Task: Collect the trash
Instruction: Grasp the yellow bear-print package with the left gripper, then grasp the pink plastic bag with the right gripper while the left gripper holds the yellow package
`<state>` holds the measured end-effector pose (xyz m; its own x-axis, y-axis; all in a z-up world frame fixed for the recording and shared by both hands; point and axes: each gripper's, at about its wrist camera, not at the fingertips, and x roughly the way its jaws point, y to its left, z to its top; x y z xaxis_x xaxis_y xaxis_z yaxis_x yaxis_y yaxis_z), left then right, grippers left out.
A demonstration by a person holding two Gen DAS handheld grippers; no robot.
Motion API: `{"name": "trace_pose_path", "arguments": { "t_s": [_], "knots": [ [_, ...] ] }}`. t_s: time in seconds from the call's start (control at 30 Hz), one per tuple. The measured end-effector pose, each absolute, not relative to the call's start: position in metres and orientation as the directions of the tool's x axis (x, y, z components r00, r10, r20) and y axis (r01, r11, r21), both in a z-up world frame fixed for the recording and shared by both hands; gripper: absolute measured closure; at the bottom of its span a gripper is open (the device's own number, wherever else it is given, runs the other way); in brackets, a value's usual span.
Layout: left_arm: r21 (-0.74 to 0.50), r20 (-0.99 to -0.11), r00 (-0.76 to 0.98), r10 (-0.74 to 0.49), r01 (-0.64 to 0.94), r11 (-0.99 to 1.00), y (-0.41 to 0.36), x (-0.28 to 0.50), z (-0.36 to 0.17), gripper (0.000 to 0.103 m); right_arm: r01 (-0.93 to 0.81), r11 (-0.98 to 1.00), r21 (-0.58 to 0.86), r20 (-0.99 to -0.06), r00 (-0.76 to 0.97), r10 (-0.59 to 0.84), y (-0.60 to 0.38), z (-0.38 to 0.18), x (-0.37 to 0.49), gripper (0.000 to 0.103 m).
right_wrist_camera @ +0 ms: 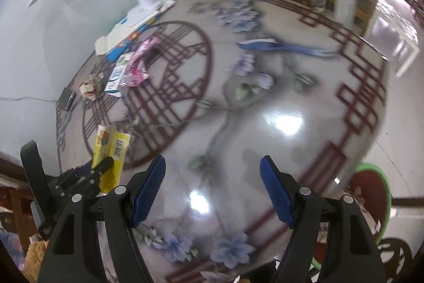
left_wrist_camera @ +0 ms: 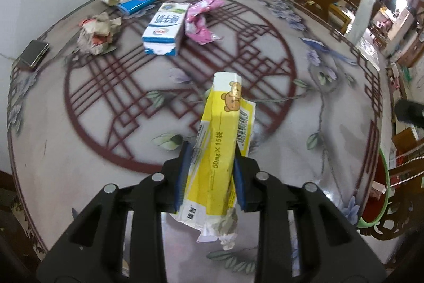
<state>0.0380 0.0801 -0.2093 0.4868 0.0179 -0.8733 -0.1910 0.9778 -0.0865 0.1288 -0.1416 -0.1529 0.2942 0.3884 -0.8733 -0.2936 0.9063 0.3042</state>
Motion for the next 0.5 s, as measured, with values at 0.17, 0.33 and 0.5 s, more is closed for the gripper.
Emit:
{"name": "trace_pose_path", "arguments": {
  "t_s": [0.17,0.33,0.5],
  "knots": [
    [-0.109,-0.882,0.471,0.012,-0.229,0.967,0.094,0.04,-0.216,0.074,-0.358,0.884,0.299,-0.87,0.28,0.407,-0.097,-0.156,0.156,0.031],
    [-0.155,-0.879,0.476,-0.01,-0.265,0.952,0.107,0.044,-0.22,0.071,-0.39,0.861,0.328,-0.865,0.242,0.439,-0.058,-0.168,0.186,0.031],
    [-0.203,-0.87,0.491,-0.036,-0.292,0.935,0.113,0.048,-0.224,0.055,-0.377,0.828,0.415,-0.825,0.228,0.517,-0.007,-0.178,0.238,0.031]
  ]
}}
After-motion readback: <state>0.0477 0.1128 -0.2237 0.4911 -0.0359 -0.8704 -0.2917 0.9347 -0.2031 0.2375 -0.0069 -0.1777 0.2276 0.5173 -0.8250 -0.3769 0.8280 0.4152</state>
